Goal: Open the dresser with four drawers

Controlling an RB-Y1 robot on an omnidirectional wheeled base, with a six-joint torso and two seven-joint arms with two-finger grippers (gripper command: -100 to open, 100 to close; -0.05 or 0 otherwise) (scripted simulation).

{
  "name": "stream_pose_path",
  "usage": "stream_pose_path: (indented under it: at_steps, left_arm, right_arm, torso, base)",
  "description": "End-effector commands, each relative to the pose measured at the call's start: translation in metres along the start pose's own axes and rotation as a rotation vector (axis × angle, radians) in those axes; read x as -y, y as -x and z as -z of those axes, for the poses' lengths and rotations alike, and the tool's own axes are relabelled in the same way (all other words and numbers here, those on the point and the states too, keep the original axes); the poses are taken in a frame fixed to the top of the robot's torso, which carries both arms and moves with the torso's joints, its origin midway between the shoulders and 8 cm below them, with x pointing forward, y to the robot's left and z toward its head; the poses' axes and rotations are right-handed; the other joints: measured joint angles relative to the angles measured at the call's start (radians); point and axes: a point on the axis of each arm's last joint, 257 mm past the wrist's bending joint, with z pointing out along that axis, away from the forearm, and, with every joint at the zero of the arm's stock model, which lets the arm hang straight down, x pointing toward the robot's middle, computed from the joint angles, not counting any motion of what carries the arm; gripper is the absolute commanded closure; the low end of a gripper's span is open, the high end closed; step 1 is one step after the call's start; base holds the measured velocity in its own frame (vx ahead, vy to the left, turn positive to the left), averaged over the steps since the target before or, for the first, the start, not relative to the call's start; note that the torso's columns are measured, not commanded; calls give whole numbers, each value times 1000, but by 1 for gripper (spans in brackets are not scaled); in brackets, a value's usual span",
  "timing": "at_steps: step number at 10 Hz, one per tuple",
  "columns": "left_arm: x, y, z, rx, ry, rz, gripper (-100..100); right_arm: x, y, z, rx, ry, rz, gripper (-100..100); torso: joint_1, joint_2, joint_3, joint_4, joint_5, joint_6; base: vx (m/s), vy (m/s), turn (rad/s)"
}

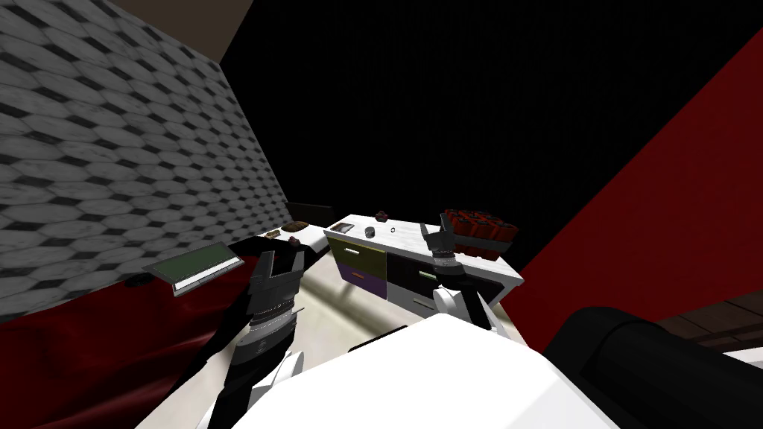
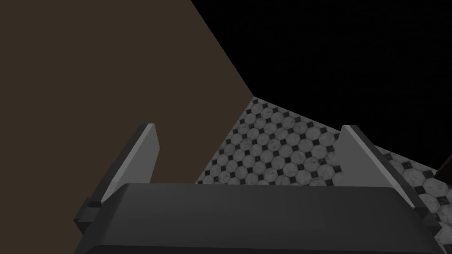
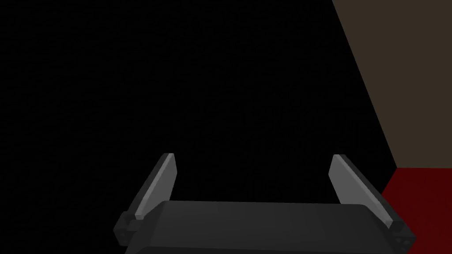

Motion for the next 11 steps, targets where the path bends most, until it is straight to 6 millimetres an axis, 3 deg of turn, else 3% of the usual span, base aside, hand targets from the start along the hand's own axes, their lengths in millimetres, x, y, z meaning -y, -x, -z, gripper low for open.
stream_pose_path:
  at_steps: [1, 9, 10, 11]
  left_arm:
    - [0, 0, 0, 0, 0, 0, 0]
    - [0, 0, 0, 0, 0, 0, 0]
    - [0, 0, 0, 0, 0, 0, 0]
    - [0, 0, 0, 0, 0, 0, 0]
  right_arm:
    - [0, 0, 0, 0, 0, 0, 0]
    - [0, 0, 0, 0, 0, 0, 0]
    - [11, -4, 1, -45, -33, 73, -100]
    - [18, -6, 1, -66, -52, 118, -100]
  torso:
    - [0, 40, -82, 41, 0, 0]
    - [0, 618, -1234, 617, 0, 0]
    - [0, 691, -1382, 691, 0, 0]
    - [2, 724, -1451, 724, 1, 0]
  base:
    - [0, 0, 0]
    - [0, 0, 0]
    - [19, 41, 28]
    - [30, 91, 41]
